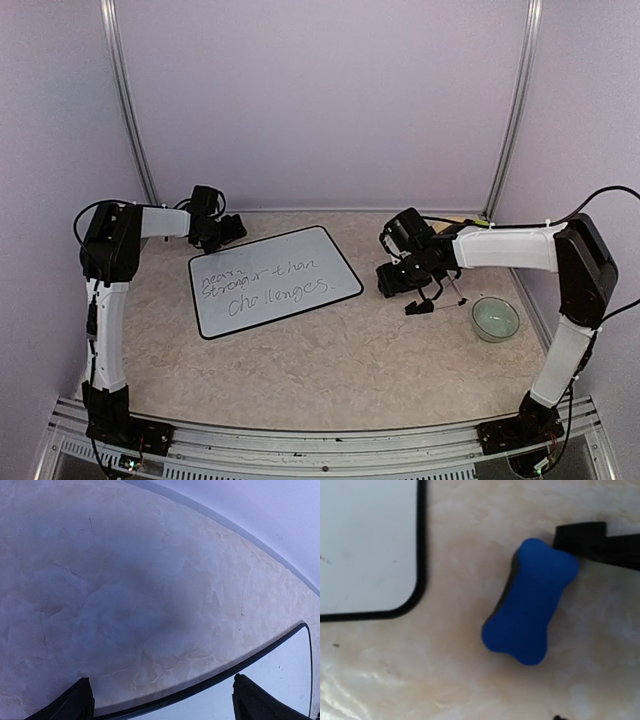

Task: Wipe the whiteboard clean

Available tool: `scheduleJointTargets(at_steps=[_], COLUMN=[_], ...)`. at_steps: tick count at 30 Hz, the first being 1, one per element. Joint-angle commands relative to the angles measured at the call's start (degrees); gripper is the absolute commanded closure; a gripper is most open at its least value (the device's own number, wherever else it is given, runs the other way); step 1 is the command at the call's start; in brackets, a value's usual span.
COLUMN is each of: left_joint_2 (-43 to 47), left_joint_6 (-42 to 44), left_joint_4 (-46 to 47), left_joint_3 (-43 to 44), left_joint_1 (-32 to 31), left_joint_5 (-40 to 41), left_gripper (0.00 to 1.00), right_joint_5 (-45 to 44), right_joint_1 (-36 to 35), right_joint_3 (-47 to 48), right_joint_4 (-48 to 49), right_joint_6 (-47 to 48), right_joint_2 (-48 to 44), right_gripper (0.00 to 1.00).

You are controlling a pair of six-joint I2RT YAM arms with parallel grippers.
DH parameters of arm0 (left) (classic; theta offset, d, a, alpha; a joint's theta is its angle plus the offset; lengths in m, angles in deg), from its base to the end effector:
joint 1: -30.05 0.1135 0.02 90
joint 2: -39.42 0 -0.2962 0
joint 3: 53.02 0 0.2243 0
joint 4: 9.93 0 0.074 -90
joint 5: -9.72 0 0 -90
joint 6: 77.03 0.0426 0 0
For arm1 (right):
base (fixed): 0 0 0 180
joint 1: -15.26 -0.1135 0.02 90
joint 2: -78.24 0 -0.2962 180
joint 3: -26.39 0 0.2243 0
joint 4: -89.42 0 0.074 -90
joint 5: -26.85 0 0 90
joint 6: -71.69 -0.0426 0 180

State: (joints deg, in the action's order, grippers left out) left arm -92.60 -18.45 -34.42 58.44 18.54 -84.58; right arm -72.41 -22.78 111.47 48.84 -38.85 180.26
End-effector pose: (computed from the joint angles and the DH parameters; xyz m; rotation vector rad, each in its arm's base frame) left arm 0.4997 -0.1050 0.1723 -0.3782 2.3705 -0.4472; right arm 0.2866 0.2156 0.2400 -0.3303 2.5439 0.1843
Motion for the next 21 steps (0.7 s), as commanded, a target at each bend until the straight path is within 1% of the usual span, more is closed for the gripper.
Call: scheduleJointTargets(at_steps=[1, 5, 7, 12, 17, 21], left_joint_2=[0.24, 1.28, 2.18, 4.57, 5.57, 6.64], left_joint_6=[0.87, -0.32, -0.77, -1.01, -0.53, -0.31], left_joint_4=[-1.24, 0.93, 1.86, 4.52, 4.36, 4.39], left_joint_3=[-2.90, -7.03, -9.13, -14.35, -16.81, -18.28], left_joint_1=[-1.49, -1.62, -3.79, -5.75, -7.11, -7.21], left_joint_5=[-0.79, -1.77, -1.64, -0.44, 1.39, 2.20], left_gripper=[0.07, 0.07, 0.07, 0.07, 0.07, 0.07], right_joint_5=[-1.60, -0.77, -0.18, -0.54, 1.87, 2.51], right_joint_1=[2.00, 3.43, 3.67, 4.93, 7.21, 7.63], right_joint_3=[1.63, 2.36, 3.23, 5.49, 8.82, 11.13], right_joint_4=[0.65, 0.91, 0.54, 1.68, 3.54, 3.79], right_joint_6=[-2.63, -3.12, -2.82, -2.65, -2.87, -2.87], right_joint_2=[0.73, 1.24, 2.28, 6.30, 11.53, 14.24], right_gripper=[0.38, 0.38, 0.38, 0.38, 0.40, 0.44])
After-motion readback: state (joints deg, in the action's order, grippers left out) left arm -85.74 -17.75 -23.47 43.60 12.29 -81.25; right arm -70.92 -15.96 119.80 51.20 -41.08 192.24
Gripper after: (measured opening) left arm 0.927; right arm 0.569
